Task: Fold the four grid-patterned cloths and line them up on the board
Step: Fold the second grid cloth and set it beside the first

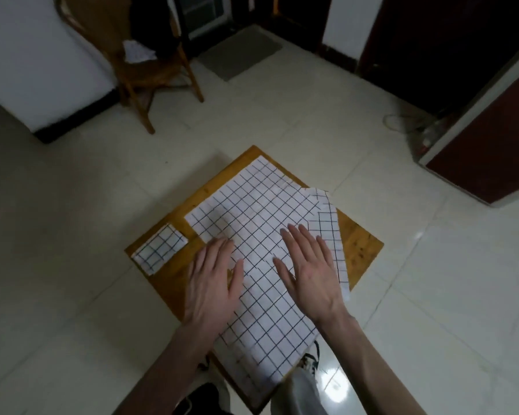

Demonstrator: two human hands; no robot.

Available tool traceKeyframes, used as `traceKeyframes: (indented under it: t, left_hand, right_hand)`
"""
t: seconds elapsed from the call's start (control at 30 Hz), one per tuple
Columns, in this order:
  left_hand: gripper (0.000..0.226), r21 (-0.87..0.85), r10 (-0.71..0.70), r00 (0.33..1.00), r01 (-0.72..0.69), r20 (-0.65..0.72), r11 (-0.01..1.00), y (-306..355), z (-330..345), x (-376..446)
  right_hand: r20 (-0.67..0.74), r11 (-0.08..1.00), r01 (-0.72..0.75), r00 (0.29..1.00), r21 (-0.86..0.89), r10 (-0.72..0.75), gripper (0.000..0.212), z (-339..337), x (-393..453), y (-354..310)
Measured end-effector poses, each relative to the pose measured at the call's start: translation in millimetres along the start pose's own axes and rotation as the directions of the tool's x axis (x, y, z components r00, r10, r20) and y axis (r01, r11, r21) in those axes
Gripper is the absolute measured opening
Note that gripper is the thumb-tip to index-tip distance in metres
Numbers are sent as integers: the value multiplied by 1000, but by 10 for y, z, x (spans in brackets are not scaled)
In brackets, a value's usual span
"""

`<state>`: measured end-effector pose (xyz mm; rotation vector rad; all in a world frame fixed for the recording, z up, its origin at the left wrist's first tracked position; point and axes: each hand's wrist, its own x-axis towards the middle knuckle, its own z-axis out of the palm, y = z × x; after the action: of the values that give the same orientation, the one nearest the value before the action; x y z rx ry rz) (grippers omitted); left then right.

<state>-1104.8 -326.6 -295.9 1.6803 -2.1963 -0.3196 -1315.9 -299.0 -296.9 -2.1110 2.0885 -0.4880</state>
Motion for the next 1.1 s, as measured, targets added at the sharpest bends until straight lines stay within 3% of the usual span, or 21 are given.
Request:
traceKeyframes:
  t: [0.13, 0.27, 0.4, 0.63, 0.8, 1.1]
  left_hand:
    - [48, -37, -138, 990, 137, -25, 990, 400, 154, -152]
    - [49, -18, -217, 976, 216, -27, 976, 576, 257, -315]
    - [53, -6, -231, 970, 231, -73, 973, 599, 261, -387]
    - [50, -20, -239, 953, 240, -185, 971, 529, 251, -311]
    - [49, -14, -290, 929, 295, -231, 955, 561, 313, -206]
    - [51, -3, -439, 864, 452, -249, 892, 907, 815, 471]
  right_hand:
    - [89, 991, 125, 988, 48, -129, 59, -21, -30, 289]
    - [171, 982, 143, 972, 124, -163, 61, 43, -42, 436]
    - [181, 967, 161, 963, 198, -198, 63, 125, -51, 482]
    - [177, 956, 266, 942, 126, -285, 62, 87, 81, 527]
    - [160, 940, 291, 934, 177, -320, 62, 33, 340, 601]
    - [223, 897, 378, 876, 230, -427, 64, 183, 1090, 1313]
